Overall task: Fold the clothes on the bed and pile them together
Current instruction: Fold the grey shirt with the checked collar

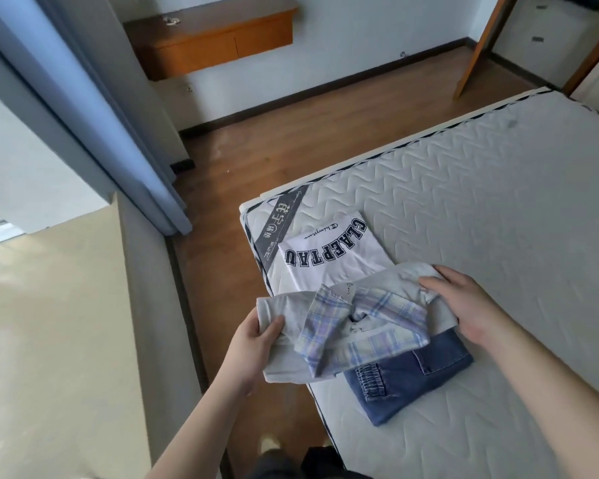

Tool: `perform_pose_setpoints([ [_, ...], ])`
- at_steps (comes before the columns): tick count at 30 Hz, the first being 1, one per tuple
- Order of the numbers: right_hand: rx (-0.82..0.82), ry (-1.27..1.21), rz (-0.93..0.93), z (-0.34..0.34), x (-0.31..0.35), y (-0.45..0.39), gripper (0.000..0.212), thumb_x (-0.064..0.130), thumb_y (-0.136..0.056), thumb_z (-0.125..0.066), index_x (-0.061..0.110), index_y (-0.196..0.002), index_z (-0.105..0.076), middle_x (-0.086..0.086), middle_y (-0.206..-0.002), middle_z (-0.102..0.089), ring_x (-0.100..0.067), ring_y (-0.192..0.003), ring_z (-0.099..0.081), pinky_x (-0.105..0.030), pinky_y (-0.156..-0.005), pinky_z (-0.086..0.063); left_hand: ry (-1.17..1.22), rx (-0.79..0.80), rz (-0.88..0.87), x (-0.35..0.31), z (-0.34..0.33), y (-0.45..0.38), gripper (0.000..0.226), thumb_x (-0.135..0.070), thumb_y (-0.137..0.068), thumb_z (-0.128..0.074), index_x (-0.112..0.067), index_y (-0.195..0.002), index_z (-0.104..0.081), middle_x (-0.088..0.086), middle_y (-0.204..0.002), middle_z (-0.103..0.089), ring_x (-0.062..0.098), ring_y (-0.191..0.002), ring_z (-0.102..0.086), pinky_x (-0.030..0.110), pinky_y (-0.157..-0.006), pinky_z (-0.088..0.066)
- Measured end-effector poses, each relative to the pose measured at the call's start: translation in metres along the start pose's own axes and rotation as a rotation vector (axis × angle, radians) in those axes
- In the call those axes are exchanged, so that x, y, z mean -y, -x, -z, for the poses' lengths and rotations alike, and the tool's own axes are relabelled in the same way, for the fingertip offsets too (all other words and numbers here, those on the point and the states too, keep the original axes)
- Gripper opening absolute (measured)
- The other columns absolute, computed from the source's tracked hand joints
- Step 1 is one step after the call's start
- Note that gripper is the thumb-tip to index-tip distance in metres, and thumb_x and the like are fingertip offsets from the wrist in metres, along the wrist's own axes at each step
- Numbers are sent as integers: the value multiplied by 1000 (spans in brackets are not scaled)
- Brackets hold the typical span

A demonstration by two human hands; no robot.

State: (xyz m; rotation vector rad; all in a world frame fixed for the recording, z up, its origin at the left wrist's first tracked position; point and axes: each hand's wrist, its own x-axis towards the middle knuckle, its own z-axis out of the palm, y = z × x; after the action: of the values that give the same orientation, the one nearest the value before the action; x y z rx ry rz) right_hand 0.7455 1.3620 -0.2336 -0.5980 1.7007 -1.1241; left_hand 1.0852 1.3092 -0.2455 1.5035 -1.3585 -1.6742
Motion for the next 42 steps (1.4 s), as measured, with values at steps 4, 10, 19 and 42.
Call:
perform_pose_setpoints([
  [4,-37,52,-7,-4,4,-43,25,15,-88,-64,37,-89,-75,4,-94,-76,-20,-98,-68,-38,-94,-47,-59,-8,31,-6,-5,-44,29,-50,-81,-63,-26,-96,-68,4,-97,-75,29,-94,-70,58,-89,-52],
  [10,-65,78,-86,-26,5,-124,15,19,-87,-66,30,-86,-77,-1,-97,-75,-23,-104,-66,-36,-92,-47,-90,-33,86,-8,-5,-123,11,-31,-95,-61,-24,-99,-68,0,-94,-75,22,-91,-71,54,-90,-52],
  [19,-96,74,-63,-43,47,-272,10,18,-85,-69,19,-92,-76,-2,-85,-76,-19,-75,-72,-30,-72,-52,-135,-87,7,-31,-5,-251,18,-39,-92,-59,-22,-97,-63,1,-91,-73,23,-87,-69,49,-82,-55],
  [42,-326,518,-174,3,-208,-351,40,26,-97,-56,6,-132,-56,-10,-123,-64,-26,-108,-60,-33,-88,-47,-88,-130,452,212,-113,-305,6,-22,-93,-65,-25,-97,-60,9,-89,-73,29,-83,-69,49,-78,-55],
])
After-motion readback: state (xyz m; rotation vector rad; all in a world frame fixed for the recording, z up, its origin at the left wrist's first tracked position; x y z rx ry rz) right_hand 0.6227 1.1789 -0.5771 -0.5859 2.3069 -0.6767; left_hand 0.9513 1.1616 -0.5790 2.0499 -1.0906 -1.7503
